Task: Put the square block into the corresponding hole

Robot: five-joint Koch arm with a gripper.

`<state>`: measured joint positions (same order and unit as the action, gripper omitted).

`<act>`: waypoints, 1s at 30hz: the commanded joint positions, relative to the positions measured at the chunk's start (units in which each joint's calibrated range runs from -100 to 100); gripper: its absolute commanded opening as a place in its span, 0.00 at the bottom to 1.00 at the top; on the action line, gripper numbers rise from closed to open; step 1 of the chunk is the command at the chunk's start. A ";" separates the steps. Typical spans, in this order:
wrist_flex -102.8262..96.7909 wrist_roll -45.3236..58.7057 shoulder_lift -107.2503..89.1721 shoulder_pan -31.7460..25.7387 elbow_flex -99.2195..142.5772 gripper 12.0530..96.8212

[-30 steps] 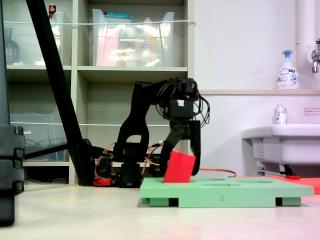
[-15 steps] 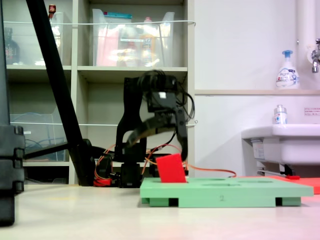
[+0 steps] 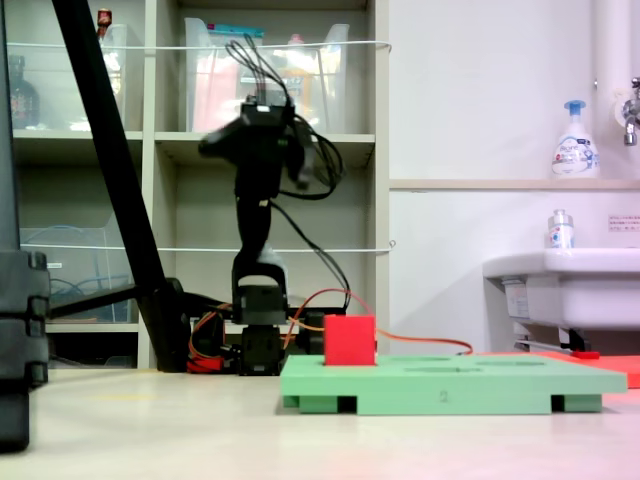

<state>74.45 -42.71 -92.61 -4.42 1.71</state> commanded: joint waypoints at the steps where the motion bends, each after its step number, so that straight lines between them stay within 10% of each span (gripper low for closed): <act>1: -0.83 7.33 -6.41 2.05 -1.22 0.89; 6: -10.17 19.68 -7.39 8.55 13.74 0.73; 20: -61.79 30.23 -7.39 9.04 68.47 0.72; 24: -105.89 37.17 -7.39 8.74 94.40 0.45; 30: -101.75 38.58 -7.39 7.33 98.29 0.45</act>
<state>-30.79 -4.71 -99.45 3.05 99.51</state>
